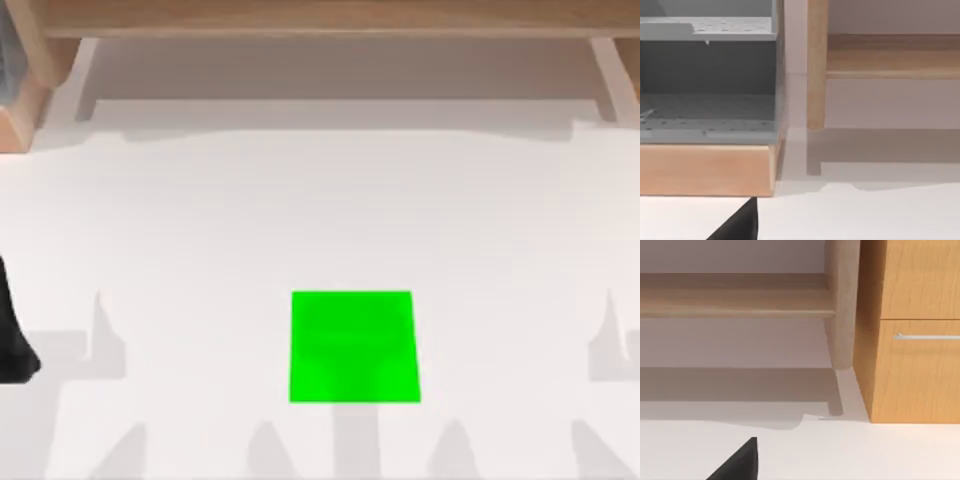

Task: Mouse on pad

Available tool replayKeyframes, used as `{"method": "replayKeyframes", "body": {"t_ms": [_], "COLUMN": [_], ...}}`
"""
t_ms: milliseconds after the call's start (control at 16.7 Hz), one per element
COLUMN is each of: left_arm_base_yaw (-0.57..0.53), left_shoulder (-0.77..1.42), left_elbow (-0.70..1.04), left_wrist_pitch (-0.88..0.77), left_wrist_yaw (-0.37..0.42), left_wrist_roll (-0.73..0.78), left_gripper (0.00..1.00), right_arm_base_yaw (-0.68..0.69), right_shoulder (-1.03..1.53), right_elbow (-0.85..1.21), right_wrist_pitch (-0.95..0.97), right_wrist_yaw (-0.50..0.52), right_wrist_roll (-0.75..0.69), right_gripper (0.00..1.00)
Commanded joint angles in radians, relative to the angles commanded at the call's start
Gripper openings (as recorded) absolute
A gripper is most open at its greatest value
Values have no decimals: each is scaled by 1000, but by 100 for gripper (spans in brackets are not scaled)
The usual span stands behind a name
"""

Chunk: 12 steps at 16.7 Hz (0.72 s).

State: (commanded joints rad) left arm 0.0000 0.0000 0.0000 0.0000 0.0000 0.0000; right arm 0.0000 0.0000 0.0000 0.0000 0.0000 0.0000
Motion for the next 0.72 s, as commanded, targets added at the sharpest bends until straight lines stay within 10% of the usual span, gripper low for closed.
{"method": "replayKeyframes", "body": {"t_ms": [720], "left_arm_base_yaw": [0], "left_shoulder": [0], "left_elbow": [0], "left_wrist_pitch": [0], "left_wrist_yaw": [0], "left_wrist_roll": [0], "left_gripper": [100], "right_arm_base_yaw": [-97], "right_shoulder": [572], "right_elbow": [371], "right_wrist_pitch": [-422], "right_wrist_yaw": [-7], "right_wrist_roll": [-11], "right_gripper": [100]}}
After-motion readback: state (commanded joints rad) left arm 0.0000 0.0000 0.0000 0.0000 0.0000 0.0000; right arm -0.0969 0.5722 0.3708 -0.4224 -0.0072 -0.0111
